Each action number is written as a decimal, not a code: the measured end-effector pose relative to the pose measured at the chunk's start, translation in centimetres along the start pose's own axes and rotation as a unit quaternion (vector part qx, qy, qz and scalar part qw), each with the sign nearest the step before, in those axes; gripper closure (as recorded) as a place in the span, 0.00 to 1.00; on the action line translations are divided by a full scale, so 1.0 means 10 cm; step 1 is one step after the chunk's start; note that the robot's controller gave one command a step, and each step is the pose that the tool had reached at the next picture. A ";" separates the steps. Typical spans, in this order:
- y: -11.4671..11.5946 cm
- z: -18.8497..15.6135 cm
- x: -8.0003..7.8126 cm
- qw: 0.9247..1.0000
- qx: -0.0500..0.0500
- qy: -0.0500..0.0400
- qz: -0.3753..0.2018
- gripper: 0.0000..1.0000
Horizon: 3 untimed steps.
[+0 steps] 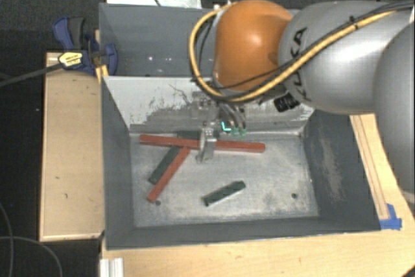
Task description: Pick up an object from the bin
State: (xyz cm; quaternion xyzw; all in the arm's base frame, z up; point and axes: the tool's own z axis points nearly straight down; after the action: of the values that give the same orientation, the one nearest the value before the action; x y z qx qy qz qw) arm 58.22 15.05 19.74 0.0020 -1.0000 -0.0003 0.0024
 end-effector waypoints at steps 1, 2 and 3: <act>-0.01 -0.04 -0.02 1.000 -0.001 -0.004 0.002 0.00; 0.03 0.40 0.14 1.000 -0.001 -0.007 -0.006 0.00; 0.40 0.98 0.00 1.000 -0.001 -0.007 0.030 0.00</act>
Offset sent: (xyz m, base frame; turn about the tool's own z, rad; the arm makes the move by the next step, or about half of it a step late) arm -0.0488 0.0108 -0.1274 -0.0305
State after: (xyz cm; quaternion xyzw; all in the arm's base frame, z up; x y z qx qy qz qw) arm 58.15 19.04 9.90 -0.0283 -0.9996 -0.0014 -0.0048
